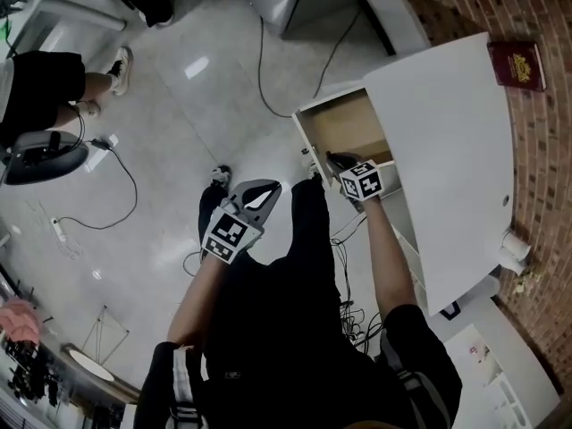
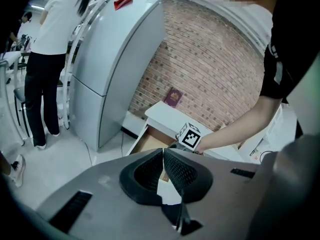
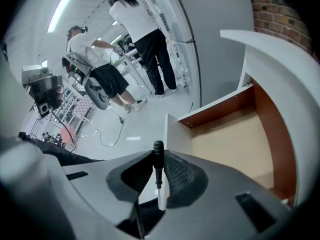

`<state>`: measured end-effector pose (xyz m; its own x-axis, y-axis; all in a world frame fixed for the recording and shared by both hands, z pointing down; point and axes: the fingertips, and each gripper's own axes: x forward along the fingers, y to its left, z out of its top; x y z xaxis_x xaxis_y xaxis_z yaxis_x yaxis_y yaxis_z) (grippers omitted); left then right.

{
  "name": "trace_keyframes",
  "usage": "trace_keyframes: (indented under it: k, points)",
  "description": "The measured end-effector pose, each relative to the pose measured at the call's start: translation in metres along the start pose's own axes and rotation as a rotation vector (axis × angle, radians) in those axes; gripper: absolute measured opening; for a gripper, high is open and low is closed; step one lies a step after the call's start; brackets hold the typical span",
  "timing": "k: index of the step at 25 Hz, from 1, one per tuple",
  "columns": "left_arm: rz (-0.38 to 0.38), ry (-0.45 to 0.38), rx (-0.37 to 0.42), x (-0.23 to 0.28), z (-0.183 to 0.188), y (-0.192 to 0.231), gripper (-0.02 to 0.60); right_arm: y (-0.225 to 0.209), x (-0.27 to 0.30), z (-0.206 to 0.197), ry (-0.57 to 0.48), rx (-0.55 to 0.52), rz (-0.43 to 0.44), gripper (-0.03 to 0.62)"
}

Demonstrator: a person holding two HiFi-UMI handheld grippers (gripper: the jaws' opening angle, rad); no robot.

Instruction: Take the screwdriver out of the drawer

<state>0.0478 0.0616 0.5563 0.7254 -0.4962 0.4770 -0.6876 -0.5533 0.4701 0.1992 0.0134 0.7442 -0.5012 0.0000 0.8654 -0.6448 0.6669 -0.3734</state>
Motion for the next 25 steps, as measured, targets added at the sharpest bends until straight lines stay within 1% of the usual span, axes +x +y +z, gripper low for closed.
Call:
trace_keyframes:
  k: [4,8,14,17,20,22,25]
  points:
    - [-0.026,-0.015,0.043,-0.015,0.022,-0.018,0.018,0.029,-0.039,0.005,-0.069,0.004,-0.028,0.121]
    - [-0.043,-0.029,0.092,-0.029,0.038,-0.028,0.018,0.047,-0.072,0.017,-0.149,0.004,-0.068,0.121]
    - [-0.094,0.003,0.164,-0.042,0.054,-0.048,0.018,0.062,-0.097,0.018,-0.24,0.066,-0.096,0.121]
    - [-0.109,-0.023,0.166,-0.048,0.067,-0.056,0.018,0.073,-0.109,0.022,-0.293,0.092,-0.107,0.121]
    - [-0.101,-0.055,0.154,-0.052,0.076,-0.062,0.018,0.086,-0.125,0.029,-0.364,0.102,-0.131,0.121]
    - [-0.1,-0.061,0.157,-0.053,0.079,-0.064,0.018,0.096,-0.136,0.037,-0.416,0.1,-0.146,0.123]
    - [-0.108,-0.051,0.186,-0.054,0.081,-0.068,0.018,0.114,-0.156,0.047,-0.478,0.071,-0.155,0.123]
